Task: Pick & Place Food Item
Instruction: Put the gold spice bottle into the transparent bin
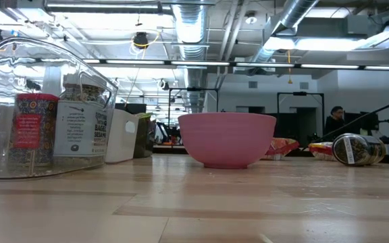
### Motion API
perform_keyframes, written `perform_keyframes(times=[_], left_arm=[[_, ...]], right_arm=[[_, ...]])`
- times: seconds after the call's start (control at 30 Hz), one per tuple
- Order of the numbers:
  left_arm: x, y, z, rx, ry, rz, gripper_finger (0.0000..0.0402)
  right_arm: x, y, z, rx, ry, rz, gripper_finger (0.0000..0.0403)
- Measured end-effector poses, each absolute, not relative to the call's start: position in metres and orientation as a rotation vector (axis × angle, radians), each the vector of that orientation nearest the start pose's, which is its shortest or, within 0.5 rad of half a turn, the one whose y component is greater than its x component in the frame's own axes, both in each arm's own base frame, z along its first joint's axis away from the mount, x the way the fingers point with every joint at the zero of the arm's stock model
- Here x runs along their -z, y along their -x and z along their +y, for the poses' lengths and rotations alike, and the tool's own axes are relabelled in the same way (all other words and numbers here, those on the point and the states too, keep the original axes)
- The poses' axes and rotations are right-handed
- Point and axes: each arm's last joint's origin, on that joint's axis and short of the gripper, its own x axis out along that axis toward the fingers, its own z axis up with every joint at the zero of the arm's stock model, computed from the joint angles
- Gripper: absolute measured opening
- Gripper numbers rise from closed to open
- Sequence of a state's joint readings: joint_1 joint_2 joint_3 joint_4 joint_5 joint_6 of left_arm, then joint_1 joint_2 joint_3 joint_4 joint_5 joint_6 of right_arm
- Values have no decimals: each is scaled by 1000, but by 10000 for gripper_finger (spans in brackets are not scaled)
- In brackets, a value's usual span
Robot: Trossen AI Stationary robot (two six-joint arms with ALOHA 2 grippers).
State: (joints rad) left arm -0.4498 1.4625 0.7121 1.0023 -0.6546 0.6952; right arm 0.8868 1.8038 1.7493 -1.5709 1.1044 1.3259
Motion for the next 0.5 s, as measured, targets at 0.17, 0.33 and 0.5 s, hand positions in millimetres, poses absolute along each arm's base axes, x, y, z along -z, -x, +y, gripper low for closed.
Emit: perform_keyframes(times=[0.17,0.33,0.5], left_arm=[[-273,-278,-114,-296,-547,-143,262],[-291,-267,-108,-315,-524,-165,263],[-298,-257,-100,-318,-542,-91,263]], right_arm=[[-320,-241,218,699,78,599,224],[-317,-259,194,779,31,678,224],[-326,-267,167,789,-28,830,224]])
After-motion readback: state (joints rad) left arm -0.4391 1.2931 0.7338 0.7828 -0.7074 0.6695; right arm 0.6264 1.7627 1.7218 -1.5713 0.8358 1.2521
